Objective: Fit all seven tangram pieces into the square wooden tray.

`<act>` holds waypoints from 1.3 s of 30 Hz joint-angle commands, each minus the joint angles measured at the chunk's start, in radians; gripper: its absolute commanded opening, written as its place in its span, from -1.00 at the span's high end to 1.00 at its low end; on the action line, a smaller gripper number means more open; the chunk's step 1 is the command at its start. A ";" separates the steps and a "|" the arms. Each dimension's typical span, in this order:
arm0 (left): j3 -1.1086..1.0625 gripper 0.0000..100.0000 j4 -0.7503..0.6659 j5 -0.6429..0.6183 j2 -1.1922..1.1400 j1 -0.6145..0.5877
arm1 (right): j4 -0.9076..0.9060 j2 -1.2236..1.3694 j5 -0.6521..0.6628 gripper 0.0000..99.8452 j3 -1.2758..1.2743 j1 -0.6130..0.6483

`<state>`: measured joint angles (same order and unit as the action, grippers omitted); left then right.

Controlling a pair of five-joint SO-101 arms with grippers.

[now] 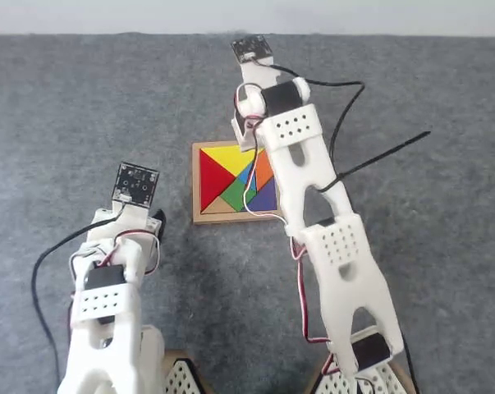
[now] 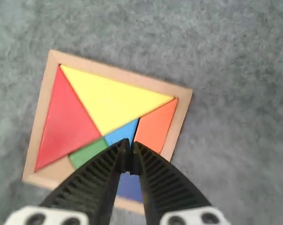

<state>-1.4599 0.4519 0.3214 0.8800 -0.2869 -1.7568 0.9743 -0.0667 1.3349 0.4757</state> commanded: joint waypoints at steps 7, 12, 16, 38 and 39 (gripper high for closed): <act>0.008 0.71 -0.048 -0.015 0.037 0.015 | 0.163 -0.898 0.069 0.98 -1.109 -0.065; 0.008 0.73 -0.048 -0.015 0.037 0.021 | 0.443 -1.283 0.138 0.98 -1.725 -0.120; 0.005 0.73 -0.066 -0.018 0.037 0.034 | 0.708 -1.567 0.135 0.98 -2.137 -0.147; -0.162 0.97 -0.236 0.150 0.037 0.110 | 0.716 -2.796 0.137 0.98 -3.020 -0.420; -0.162 0.97 -0.238 0.152 0.037 0.110 | 0.673 -2.789 0.132 0.98 -3.020 -0.440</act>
<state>-1.6318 0.2386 0.4626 0.8953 -0.1795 -0.8746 -1.7706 0.0591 -1.6678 0.1335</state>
